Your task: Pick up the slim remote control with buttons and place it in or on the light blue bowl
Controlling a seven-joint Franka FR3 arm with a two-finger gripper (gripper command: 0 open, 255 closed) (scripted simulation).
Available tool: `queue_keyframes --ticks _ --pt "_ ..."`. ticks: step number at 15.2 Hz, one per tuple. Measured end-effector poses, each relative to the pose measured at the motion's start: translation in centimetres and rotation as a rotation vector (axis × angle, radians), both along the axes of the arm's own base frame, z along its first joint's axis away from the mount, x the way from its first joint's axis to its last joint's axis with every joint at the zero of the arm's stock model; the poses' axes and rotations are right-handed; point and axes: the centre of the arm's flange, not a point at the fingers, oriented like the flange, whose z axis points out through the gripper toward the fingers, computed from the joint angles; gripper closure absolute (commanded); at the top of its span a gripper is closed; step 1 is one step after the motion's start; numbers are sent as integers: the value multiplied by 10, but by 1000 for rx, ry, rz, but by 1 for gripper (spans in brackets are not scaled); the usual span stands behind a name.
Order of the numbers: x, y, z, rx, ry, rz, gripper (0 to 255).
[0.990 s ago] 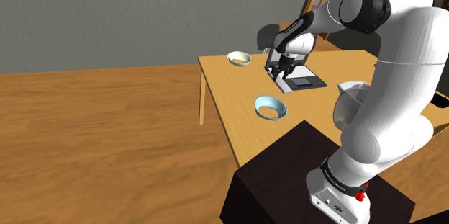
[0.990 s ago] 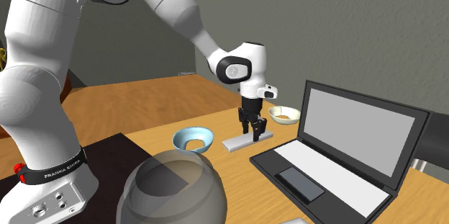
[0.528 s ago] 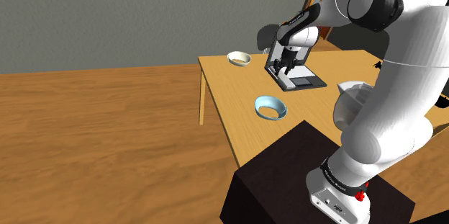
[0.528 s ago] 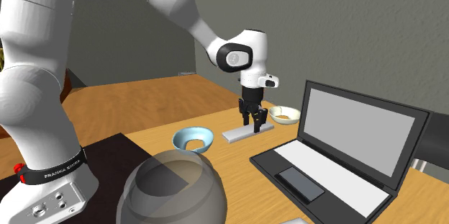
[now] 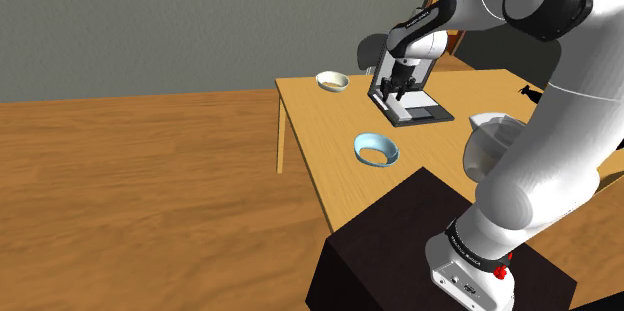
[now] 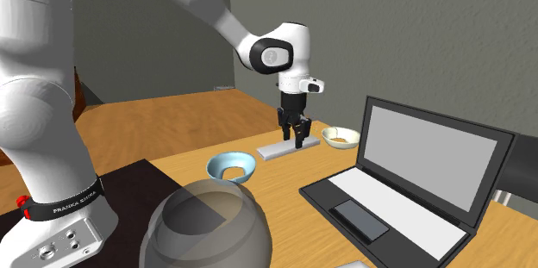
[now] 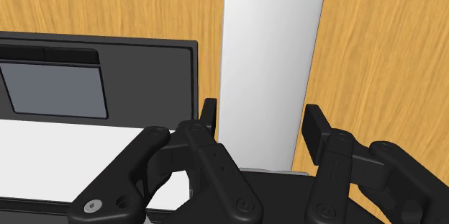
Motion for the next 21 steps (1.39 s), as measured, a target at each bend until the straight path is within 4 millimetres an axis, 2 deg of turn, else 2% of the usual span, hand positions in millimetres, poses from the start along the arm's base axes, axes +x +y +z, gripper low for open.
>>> queue_keyframes --ticks 15,21 --pt "-98 166 11 0 0 0 255" --pt "-100 171 -17 0 0 -1 255"
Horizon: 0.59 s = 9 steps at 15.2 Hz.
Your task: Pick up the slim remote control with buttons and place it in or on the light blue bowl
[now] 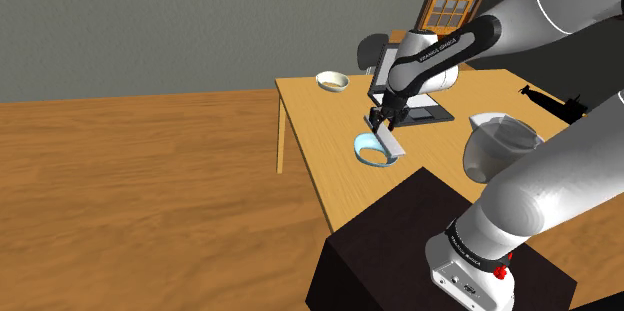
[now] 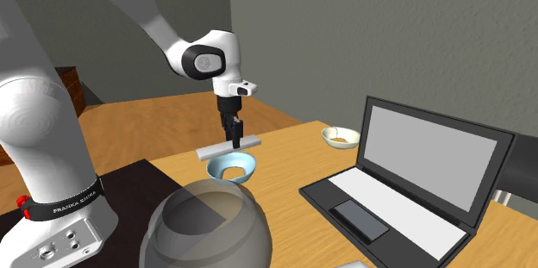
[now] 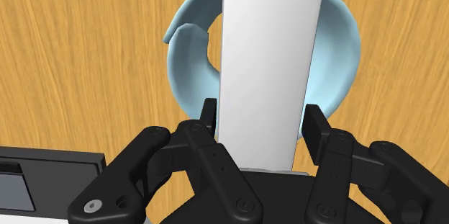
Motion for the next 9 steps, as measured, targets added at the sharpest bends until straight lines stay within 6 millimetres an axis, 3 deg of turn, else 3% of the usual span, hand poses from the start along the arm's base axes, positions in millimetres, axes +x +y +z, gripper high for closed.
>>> queue_keyframes --ticks 9 --pt "0 1 -49 0 0 0 255"
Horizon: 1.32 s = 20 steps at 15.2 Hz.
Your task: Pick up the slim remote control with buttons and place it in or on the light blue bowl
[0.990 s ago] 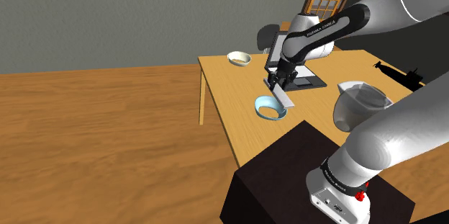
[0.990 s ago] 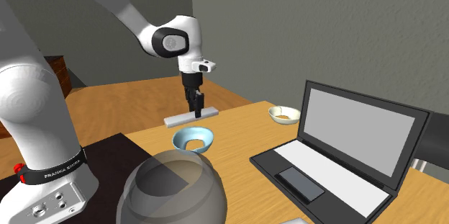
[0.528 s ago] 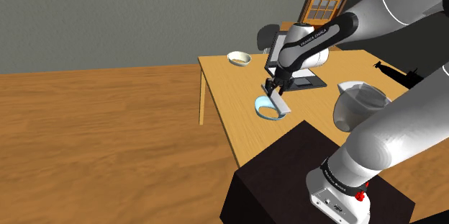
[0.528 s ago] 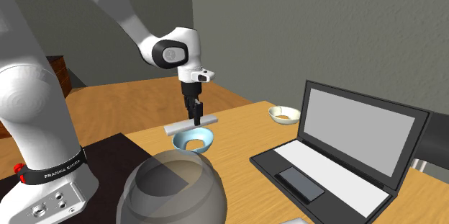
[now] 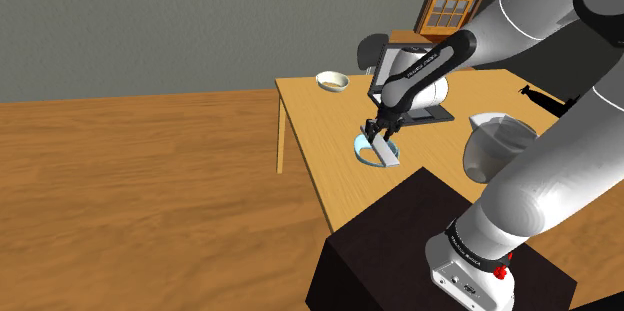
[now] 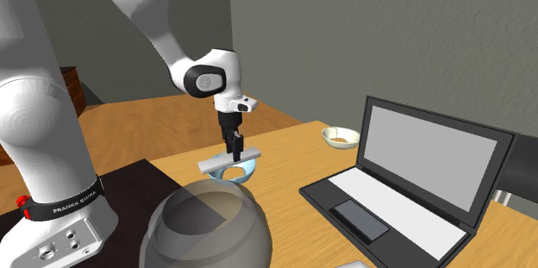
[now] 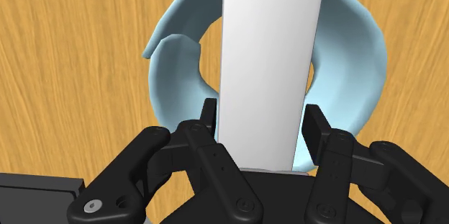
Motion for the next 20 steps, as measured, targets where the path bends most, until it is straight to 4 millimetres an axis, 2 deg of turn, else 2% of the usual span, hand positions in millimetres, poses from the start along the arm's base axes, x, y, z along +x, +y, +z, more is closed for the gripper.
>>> queue_keyframes --ticks 7,8,14,18,20 --pt "0 0 -8 0 -1 0 255" --pt "0 0 -8 0 -1 0 0" --pt "0 0 -8 0 -1 0 0" --pt "0 0 30 0 -3 0 0" --pt "0 0 40 0 -2 0 0"
